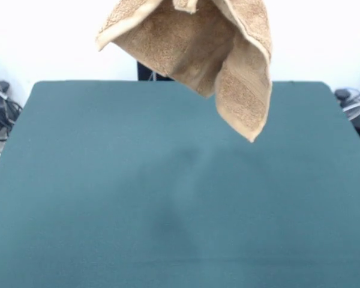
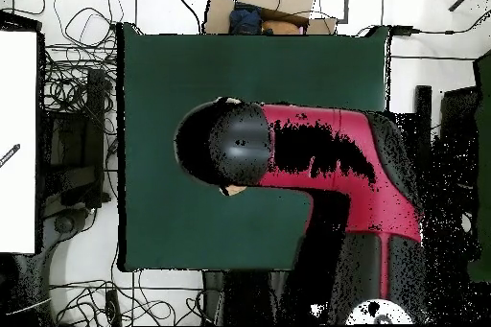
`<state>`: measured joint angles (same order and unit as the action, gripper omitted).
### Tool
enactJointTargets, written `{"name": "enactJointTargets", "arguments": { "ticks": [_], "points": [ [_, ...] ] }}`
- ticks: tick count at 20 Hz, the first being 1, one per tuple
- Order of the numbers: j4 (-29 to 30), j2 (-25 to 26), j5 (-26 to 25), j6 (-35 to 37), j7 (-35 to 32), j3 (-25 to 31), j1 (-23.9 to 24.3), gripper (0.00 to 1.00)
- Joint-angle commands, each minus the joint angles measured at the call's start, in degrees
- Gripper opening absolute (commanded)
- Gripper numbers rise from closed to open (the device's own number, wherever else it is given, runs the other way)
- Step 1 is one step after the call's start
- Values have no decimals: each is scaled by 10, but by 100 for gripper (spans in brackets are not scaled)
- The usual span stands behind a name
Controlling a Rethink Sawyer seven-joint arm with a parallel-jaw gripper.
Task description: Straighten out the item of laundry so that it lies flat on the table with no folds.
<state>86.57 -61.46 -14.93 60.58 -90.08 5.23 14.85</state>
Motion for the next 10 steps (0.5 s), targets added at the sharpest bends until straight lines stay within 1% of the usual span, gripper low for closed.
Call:
{"name": "enactJointTargets", "arguments": {
  "ticks": [1,3,6,10],
  "points": [
    [91,-17,6,-33,88,52,10,0],
    [87,-13,6,-30,84,54,11,0],
    [68,7,-8,-16,65,53,5,0],
    [44,48,-20,-24,23,53,-2,0]
  ]
}}
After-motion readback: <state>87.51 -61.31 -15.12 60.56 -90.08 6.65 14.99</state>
